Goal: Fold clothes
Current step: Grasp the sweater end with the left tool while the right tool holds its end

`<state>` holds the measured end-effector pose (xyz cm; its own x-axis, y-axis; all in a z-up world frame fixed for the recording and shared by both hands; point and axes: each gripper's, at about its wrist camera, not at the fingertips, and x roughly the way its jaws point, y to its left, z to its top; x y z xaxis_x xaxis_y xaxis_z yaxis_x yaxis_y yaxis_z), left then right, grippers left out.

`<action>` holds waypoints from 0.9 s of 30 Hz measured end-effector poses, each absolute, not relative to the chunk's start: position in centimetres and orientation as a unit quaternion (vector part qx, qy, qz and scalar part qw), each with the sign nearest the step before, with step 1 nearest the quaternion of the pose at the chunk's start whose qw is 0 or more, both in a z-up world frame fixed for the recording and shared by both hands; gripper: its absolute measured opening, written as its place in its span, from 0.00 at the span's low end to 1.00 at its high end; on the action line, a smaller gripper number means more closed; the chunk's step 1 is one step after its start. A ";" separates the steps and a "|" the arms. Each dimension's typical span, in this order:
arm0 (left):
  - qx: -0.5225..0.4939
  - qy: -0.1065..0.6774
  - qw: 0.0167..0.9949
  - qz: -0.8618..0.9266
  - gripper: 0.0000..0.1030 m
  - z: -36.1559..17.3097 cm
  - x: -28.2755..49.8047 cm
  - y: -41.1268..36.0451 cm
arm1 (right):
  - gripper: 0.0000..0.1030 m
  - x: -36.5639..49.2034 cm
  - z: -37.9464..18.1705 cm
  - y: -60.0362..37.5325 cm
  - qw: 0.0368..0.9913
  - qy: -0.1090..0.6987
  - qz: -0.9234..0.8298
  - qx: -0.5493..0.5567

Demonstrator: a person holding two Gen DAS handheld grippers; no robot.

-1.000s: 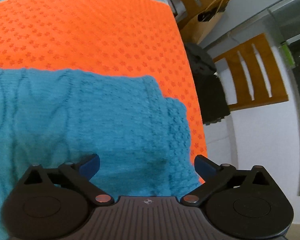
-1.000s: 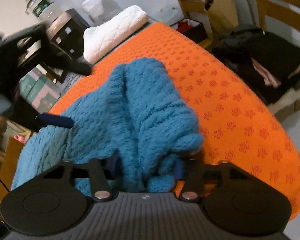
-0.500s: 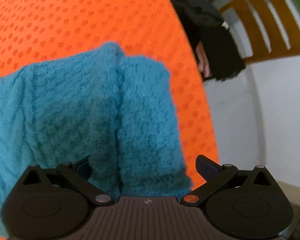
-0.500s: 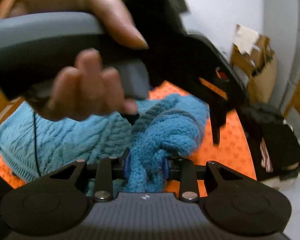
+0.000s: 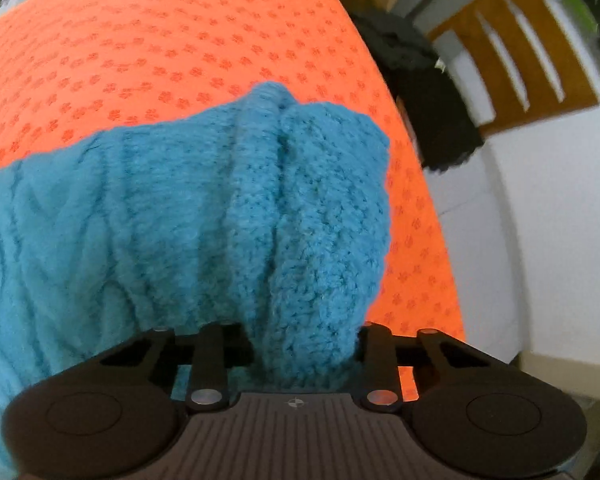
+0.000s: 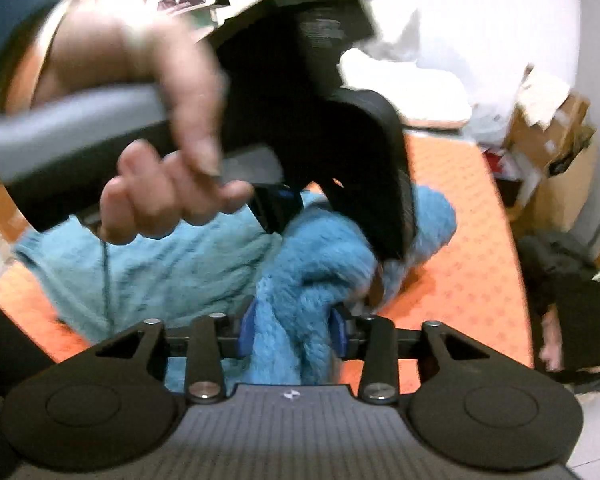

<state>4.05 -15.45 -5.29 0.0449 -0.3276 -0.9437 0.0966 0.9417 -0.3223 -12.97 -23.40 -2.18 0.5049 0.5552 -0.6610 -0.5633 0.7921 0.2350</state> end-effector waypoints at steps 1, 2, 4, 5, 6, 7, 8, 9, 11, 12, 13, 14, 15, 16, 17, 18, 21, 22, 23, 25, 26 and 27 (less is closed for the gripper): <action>-0.098 0.669 0.722 -0.149 0.32 -4.8 3.8 -14.6 | 0.47 -12.8 -1.6 -24.4 0.860 0.383 0.336 0.020; -0.110 0.662 0.726 -0.151 0.31 -4.4 3.6 -13.7 | 0.49 -12.6 -1.1 -25.7 0.852 0.387 0.348 0.054; -0.135 0.648 0.734 -0.153 0.31 -3.4 3.1 -11.8 | 0.61 -12.0 -0.4 -28.9 0.833 0.391 0.364 0.146; -0.148 0.641 0.738 -0.154 0.31 -2.8 2.8 -10.5 | 0.72 -11.7 -0.3 -30.4 0.824 0.391 0.366 0.188; -0.160 0.633 0.741 -0.155 0.30 -2.1 2.5 -9.2 | 0.73 -11.4 -0.4 -31.5 0.819 0.394 0.359 0.212; -0.173 0.626 0.745 -0.155 0.30 -1.5 2.1 -7.9 | 0.73 -11.1 -0.5 -32.4 0.817 0.400 0.349 0.227; -0.185 0.618 0.748 -0.155 0.30 -0.9 1.8 -6.5 | 0.73 -10.9 -0.6 -33.4 0.814 0.405 0.339 0.242; -0.197 0.610 0.752 -0.156 0.30 -0.2 1.5 -5.2 | 0.73 -10.7 -0.7 -33.9 0.815 0.412 0.328 0.241; -0.222 0.594 0.757 -0.157 0.29 1.1 0.9 -2.6 | 0.73 -10.3 -0.9 -34.3 0.821 0.427 0.308 0.220; -0.233 0.585 0.761 -0.157 0.29 1.7 0.5 -1.2 | 0.73 -10.3 -0.9 -34.2 0.822 0.432 0.304 0.214; -0.244 0.575 0.764 -0.159 0.29 2.4 0.2 0.2 | 0.73 -10.3 -1.0 -33.7 0.821 0.437 0.302 0.209; -0.254 0.566 0.768 -0.160 0.29 3.1 -0.1 1.7 | 0.73 -10.2 -1.1 -33.0 0.821 0.442 0.300 0.203; -0.264 0.557 0.771 -0.160 0.29 3.7 -0.4 3.2 | 0.73 -10.0 -1.0 -32.3 0.821 0.445 0.299 0.197; -0.273 0.548 0.775 -0.159 0.29 4.3 -0.7 4.7 | 0.73 -9.9 -1.1 -31.5 0.820 0.449 0.298 0.191; -0.280 0.540 0.778 -0.157 0.29 4.8 -1.0 6.3 | 0.73 -9.8 -1.3 -30.6 0.819 0.453 0.298 0.187; -0.287 0.533 0.781 -0.155 0.29 5.4 -1.3 7.8 | 0.73 -9.6 -1.6 -29.5 0.819 0.456 0.299 0.182; -0.307 0.516 0.787 -0.145 0.28 6.4 -2.2 12.7 | 0.73 -9.8 -1.7 -26.3 0.814 0.467 0.298 0.174; -0.313 0.512 0.787 -0.140 0.28 6.6 -2.6 14.3 | 0.73 -9.9 -1.7 -25.3 0.813 0.470 0.299 0.171; -0.320 0.508 0.788 -0.135 0.28 6.7 -3.0 15.8 | 0.73 -9.9 -1.8 -24.2 0.811 0.473 0.300 0.168; -0.338 0.502 0.786 -0.126 0.28 6.7 -3.9 19.2 | 0.73 -10.1 -1.8 -21.9 0.809 0.479 0.301 0.159; -0.348 0.501 0.783 -0.122 0.28 6.4 -4.4 20.7 | 0.73 -10.0 -1.7 -20.8 0.808 0.482 0.302 0.154; -0.355 0.501 0.780 -0.121 0.28 5.5 -4.6 21.9 | 0.73 -10.0 -1.7 -19.7 0.807 0.485 0.302 0.148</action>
